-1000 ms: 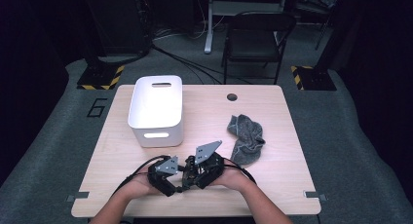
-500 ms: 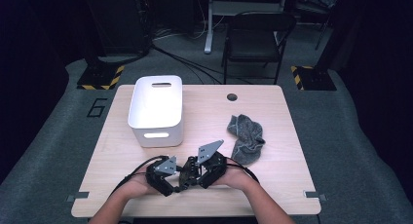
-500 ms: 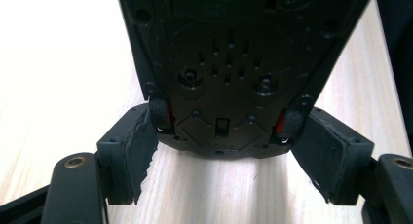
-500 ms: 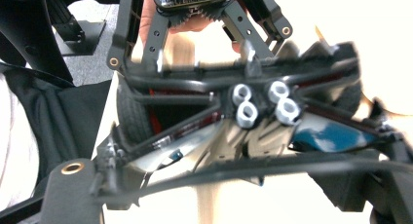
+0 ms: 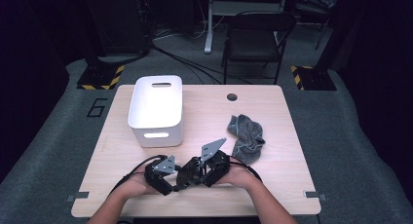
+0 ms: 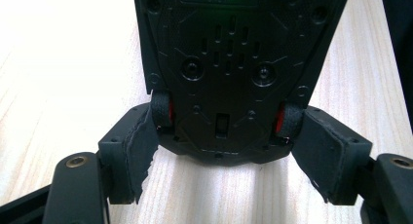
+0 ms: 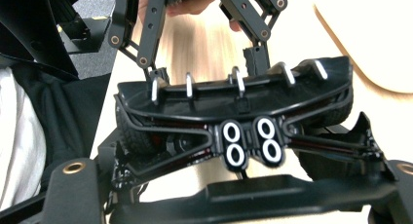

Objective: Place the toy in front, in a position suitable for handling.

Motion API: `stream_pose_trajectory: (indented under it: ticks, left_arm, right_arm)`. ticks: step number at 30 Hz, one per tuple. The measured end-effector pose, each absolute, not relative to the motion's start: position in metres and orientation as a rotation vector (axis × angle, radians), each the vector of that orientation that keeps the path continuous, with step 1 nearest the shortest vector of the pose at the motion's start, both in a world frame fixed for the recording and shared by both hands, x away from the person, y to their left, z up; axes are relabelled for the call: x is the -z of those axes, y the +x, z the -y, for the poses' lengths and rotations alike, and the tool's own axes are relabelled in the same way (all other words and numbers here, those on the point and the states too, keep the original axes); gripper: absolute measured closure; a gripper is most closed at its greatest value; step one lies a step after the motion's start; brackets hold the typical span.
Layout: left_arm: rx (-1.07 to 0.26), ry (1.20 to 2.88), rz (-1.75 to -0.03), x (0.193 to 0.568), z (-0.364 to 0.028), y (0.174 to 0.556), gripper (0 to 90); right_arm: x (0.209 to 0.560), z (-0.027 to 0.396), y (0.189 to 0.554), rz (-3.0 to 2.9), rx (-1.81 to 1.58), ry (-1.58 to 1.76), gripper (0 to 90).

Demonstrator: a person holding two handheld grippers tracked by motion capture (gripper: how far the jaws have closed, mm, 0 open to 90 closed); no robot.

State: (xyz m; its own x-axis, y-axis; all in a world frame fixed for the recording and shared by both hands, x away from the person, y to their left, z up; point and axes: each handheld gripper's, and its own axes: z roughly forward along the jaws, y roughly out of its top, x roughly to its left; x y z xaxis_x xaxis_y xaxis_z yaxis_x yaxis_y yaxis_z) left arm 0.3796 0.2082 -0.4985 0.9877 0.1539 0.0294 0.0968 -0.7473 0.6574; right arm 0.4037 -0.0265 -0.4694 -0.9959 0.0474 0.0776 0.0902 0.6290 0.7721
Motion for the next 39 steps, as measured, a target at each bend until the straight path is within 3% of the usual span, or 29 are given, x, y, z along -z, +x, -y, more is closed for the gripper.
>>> stream_pose_trajectory:
  ticks: [17,34,35,36,37,38,39]
  left_arm:
    - [-0.11,2.428,-0.175,0.499,-0.208,0.38,26.7]
    - [-0.148,2.46,-0.199,0.501,-0.209,0.382,27.4]
    - [-0.158,2.408,-0.164,0.498,-0.214,0.381,34.3]
    - [-0.184,2.381,-0.166,0.492,-0.218,0.381,71.0]
    - [-0.195,2.364,-0.195,0.49,-0.22,0.383,79.3]
    - [-0.185,2.357,-0.206,0.49,-0.22,0.384,77.1]
    - [-0.203,2.374,-0.219,0.493,-0.217,0.385,69.5]
  right_arm:
    - [0.474,0.033,0.407,2.796,1.268,-0.148,23.5]
    - [0.504,0.044,0.418,2.777,1.17,-0.208,22.7]
    - [0.506,0.044,0.418,2.783,1.15,-0.221,22.5]
    - [0.508,0.045,0.418,2.8,1.146,-0.19,20.3]
    - [0.509,0.044,0.417,2.871,1.132,-0.212,17.7]
    - [0.512,0.046,0.419,2.899,1.085,-0.252,18.4]
    - [0.515,0.047,0.42,2.882,1.09,-0.26,19.6]
